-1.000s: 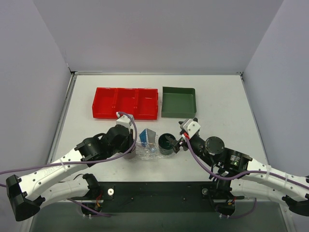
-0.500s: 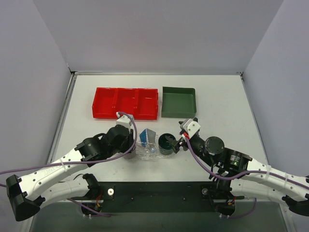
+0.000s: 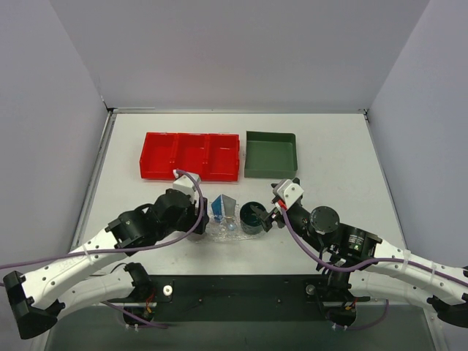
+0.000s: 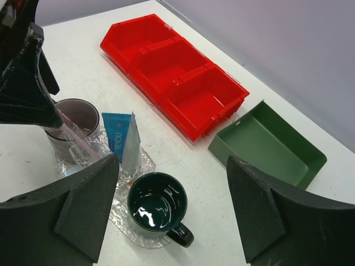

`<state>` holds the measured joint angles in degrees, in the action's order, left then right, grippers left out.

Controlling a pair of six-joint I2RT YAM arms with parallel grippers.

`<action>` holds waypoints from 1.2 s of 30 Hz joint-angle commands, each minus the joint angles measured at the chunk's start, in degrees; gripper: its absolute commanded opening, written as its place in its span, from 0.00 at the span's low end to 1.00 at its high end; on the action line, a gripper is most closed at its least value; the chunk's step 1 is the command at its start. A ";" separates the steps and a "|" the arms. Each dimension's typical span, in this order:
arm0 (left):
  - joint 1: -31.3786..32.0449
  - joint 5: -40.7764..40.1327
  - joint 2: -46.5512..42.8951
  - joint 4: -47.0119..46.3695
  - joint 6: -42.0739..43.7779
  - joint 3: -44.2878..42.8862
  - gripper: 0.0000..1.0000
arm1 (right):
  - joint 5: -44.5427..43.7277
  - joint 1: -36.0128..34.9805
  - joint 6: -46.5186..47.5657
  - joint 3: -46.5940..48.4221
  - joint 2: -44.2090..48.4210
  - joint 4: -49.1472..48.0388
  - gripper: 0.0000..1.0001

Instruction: Prepare toiletry sets of a toothbrush and toothpaste on the tray

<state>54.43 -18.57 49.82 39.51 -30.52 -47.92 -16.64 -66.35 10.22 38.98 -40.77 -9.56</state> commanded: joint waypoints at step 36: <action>-36.24 9.34 -11.49 -19.99 16.98 -0.51 0.97 | 10.67 31.72 -20.59 2.68 8.25 14.48 0.80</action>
<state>18.59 -7.27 41.36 26.09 -16.88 -47.92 -6.72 -35.46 -9.39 38.41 -34.48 3.11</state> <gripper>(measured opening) 0.975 0.797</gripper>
